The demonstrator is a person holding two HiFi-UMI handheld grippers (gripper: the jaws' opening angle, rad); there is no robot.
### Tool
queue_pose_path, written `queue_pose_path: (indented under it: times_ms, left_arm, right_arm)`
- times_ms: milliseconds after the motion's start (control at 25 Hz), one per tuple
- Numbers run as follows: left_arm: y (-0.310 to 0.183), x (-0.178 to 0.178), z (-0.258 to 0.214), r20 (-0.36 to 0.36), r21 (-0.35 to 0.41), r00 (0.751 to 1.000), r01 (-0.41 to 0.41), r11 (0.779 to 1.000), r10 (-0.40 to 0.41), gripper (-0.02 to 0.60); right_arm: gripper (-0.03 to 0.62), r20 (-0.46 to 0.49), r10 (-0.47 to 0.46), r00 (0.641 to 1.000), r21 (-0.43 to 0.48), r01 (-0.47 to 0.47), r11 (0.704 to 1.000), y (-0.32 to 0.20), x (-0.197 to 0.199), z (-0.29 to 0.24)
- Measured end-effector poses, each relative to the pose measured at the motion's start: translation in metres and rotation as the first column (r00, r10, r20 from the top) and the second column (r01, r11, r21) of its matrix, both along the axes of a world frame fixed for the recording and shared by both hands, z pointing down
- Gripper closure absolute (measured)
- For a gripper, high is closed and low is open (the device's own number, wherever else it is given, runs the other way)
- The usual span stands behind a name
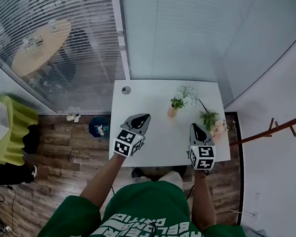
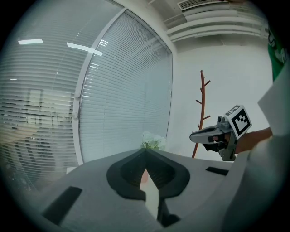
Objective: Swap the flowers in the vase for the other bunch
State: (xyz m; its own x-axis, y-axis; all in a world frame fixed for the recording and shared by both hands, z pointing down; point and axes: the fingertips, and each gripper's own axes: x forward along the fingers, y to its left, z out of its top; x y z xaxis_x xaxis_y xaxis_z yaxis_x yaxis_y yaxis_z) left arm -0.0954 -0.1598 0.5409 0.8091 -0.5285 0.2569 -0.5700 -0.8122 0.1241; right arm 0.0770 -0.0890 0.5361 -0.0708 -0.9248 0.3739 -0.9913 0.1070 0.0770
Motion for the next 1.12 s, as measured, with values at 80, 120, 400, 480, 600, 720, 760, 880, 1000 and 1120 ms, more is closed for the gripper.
queue_pose_path:
  times_ms: [80, 120, 400, 480, 600, 720, 760, 880, 1000, 1120]
  left_arm:
    - [0.002, -0.006, 0.000, -0.002, -0.001, 1.000, 0.003, 1.000, -0.003, 0.574]
    - [0.003, -0.010, 0.000, -0.002, -0.001, 1.000, 0.005, 1.000, -0.005, 0.574]
    - [0.000, -0.028, 0.003, -0.014, -0.008, 0.999, 0.036, 0.999, -0.036, 0.574]
    - [-0.001, -0.032, 0.003, -0.018, -0.011, 0.999, 0.043, 0.999, -0.043, 0.574]
    - [-0.002, -0.037, 0.003, -0.020, -0.017, 0.998, 0.051, 0.999, -0.052, 0.574]
    - [-0.005, -0.041, 0.003, -0.018, -0.018, 0.998, 0.059, 0.998, -0.060, 0.574]
    - [-0.007, -0.042, 0.003, -0.017, -0.017, 0.998, 0.062, 0.998, -0.062, 0.574]
    - [-0.010, -0.039, 0.004, -0.018, -0.019, 0.998, 0.065, 0.998, -0.066, 0.574]
    - [-0.013, -0.033, 0.006, -0.019, -0.022, 0.998, 0.064, 0.998, -0.064, 0.574]
    - [-0.017, -0.031, 0.007, -0.019, -0.023, 0.998, 0.063, 0.998, -0.064, 0.574]
  right_arm:
    - [0.582, 0.007, -0.007, 1.000, 0.004, 0.007, 1.000, 0.001, -0.007, 0.000]
    - [0.581, 0.008, -0.011, 1.000, 0.005, 0.011, 1.000, 0.000, -0.010, 0.000]
    - [0.582, 0.003, -0.052, 0.999, 0.004, 0.052, 0.999, -0.010, -0.030, 0.004]
    - [0.582, 0.000, -0.065, 0.998, 0.004, 0.065, 0.998, -0.014, -0.034, 0.003]
    - [0.582, -0.002, -0.077, 0.997, 0.003, 0.077, 0.997, -0.018, -0.040, 0.000]
    - [0.582, -0.005, -0.088, 0.996, 0.001, 0.088, 0.996, -0.023, -0.045, 0.001]
    - [0.582, -0.005, -0.092, 0.996, -0.001, 0.092, 0.996, -0.025, -0.046, 0.002]
    - [0.582, -0.008, -0.100, 0.995, -0.007, 0.100, 0.995, -0.028, -0.044, 0.004]
    - [0.582, -0.010, -0.102, 0.995, -0.010, 0.102, 0.995, -0.032, -0.038, 0.006]
    - [0.582, -0.011, -0.103, 0.995, -0.017, 0.102, 0.995, -0.036, -0.037, 0.008]
